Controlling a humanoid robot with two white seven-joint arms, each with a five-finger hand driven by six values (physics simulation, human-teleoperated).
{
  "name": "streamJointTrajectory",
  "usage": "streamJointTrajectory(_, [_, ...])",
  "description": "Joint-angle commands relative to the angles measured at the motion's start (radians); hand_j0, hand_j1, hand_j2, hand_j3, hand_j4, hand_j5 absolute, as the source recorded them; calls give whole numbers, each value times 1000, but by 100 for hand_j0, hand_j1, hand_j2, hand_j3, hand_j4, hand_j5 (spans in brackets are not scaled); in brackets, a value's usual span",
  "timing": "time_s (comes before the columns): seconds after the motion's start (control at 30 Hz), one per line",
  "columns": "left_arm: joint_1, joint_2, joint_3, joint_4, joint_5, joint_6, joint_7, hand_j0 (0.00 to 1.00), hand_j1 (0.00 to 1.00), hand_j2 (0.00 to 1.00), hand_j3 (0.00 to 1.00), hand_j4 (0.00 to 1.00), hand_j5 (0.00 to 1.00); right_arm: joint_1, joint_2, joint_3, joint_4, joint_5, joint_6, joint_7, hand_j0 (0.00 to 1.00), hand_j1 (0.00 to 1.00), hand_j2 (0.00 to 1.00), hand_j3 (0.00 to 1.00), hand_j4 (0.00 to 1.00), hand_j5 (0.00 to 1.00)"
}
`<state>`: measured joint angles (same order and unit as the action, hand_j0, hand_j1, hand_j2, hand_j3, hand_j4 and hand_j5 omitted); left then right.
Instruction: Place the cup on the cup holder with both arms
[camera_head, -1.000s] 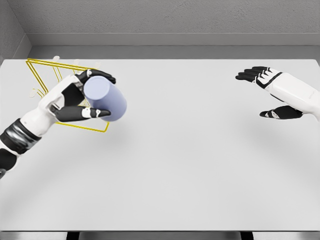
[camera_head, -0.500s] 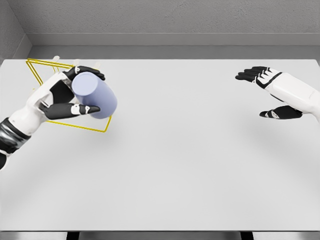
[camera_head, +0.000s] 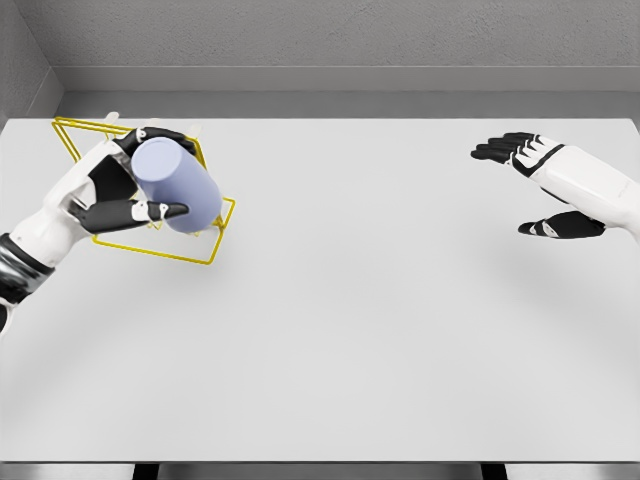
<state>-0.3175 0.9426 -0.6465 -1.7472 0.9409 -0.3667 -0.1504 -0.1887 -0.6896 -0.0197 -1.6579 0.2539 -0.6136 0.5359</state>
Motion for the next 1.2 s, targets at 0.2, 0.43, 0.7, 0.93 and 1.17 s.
streamJointTrajectory(0.2, [-5, -1, 2, 38, 6, 2, 0, 66, 66, 66, 66, 66, 66, 0, -1, 0, 0, -8, 3, -1, 100, 100, 100, 100, 100, 100])
streamJointTrajectory(0.43, [3, -4, 18, 38, 9, 2, 0, 66, 66, 66, 66, 66, 66, 0, -1, 1, 1, -8, 3, -1, 100, 100, 100, 100, 100, 100])
streamJointTrajectory(0.7, [0, -4, 18, 17, 22, 2, 0, 65, 65, 65, 65, 65, 65, 0, -1, 0, 1, -8, 3, 1, 100, 100, 100, 100, 100, 100])
streamJointTrajectory(0.93, [2, 5, 18, 14, 22, 2, 2, 66, 66, 66, 66, 66, 66, 0, -1, 0, 1, -8, 3, -1, 100, 100, 100, 100, 100, 100])
streamJointTrajectory(1.17, [3, 16, 36, 14, 22, 0, 2, 66, 66, 66, 66, 66, 66, 0, -1, 0, 1, -8, 3, 1, 100, 100, 100, 100, 100, 100])
